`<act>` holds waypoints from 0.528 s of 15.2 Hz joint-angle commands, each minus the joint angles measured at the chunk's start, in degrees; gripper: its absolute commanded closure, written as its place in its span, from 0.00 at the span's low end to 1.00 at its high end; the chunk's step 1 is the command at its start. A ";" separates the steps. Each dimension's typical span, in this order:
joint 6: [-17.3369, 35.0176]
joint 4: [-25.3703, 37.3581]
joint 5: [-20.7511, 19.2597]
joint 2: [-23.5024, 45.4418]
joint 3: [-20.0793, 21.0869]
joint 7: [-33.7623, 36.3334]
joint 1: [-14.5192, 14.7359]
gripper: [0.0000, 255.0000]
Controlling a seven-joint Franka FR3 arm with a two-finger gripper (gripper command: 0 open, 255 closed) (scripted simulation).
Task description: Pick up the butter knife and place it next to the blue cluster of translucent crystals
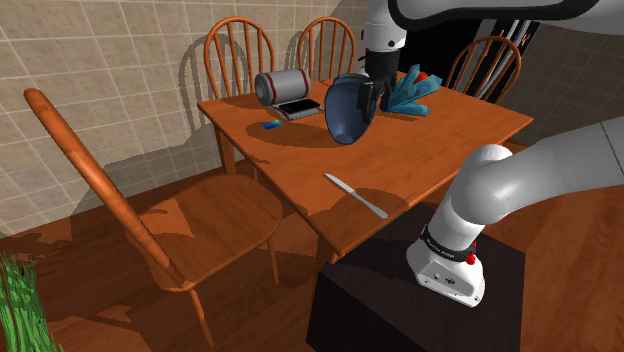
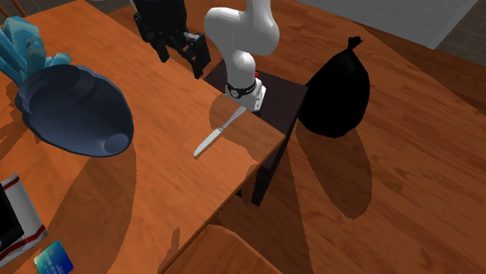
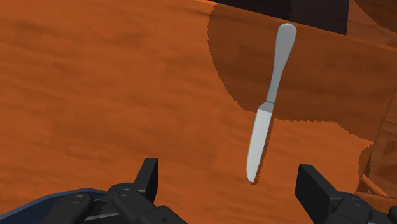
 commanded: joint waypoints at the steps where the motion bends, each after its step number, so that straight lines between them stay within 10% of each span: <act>1: 0.00 0.00 0.00 0.00 0.00 0.00 0.00 0.00; 8: 13.95 -15.86 5.07 -4.94 2.07 5.67 1.12 0.00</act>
